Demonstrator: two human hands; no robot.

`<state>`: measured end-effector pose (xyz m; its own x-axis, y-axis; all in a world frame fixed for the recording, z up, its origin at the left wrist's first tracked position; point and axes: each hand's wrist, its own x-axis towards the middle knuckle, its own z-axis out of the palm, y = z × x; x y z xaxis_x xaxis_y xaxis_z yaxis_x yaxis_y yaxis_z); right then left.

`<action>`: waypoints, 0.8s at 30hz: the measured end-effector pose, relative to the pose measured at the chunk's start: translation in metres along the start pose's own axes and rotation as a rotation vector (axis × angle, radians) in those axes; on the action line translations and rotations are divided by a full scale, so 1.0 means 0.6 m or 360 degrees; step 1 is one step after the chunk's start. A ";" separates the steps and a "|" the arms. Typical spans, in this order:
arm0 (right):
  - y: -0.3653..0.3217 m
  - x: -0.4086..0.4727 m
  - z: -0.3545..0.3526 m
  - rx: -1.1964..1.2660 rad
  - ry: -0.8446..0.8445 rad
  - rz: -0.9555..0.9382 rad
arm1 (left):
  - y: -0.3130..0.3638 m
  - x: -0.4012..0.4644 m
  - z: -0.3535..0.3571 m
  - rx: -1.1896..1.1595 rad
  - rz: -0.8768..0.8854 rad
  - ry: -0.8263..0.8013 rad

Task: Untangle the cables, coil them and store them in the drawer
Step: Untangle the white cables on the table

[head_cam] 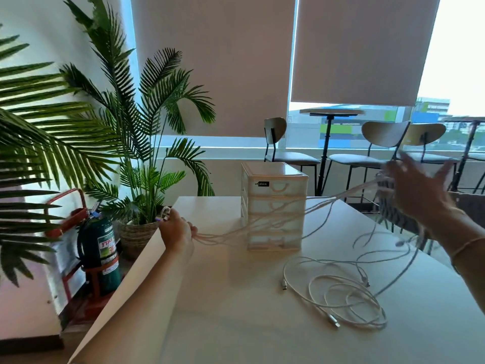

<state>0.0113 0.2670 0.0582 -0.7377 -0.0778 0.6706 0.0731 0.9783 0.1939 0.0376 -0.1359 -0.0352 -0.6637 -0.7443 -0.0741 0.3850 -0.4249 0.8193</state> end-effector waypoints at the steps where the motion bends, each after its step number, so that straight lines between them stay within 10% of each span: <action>1: -0.006 -0.004 0.003 0.0001 -0.0357 -0.0032 | -0.006 0.000 -0.002 0.0010 -0.0020 0.0019; 5: -0.062 -0.037 0.039 0.0050 -0.1573 0.0029 | -0.026 -0.012 -0.002 -0.0059 -0.0115 0.0032; 11: -0.252 -0.092 0.009 0.0887 -0.1066 -0.0523 | -0.027 -0.026 0.005 -0.0196 -0.0239 -0.0044; 16: -0.385 -0.164 0.017 0.1148 -0.1423 -0.0745 | -0.015 -0.031 0.006 -0.0317 -0.0243 -0.0121; 24: -0.285 -0.164 0.090 0.0849 -0.1612 -0.0114 | 0.028 0.010 -0.045 -0.0471 -0.0194 -0.0039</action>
<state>0.0354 0.1177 -0.0794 -0.9480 -0.1830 -0.2605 -0.1066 0.9535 -0.2820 0.0576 -0.1615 -0.0371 -0.7305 -0.6674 -0.1449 0.4690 -0.6444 0.6040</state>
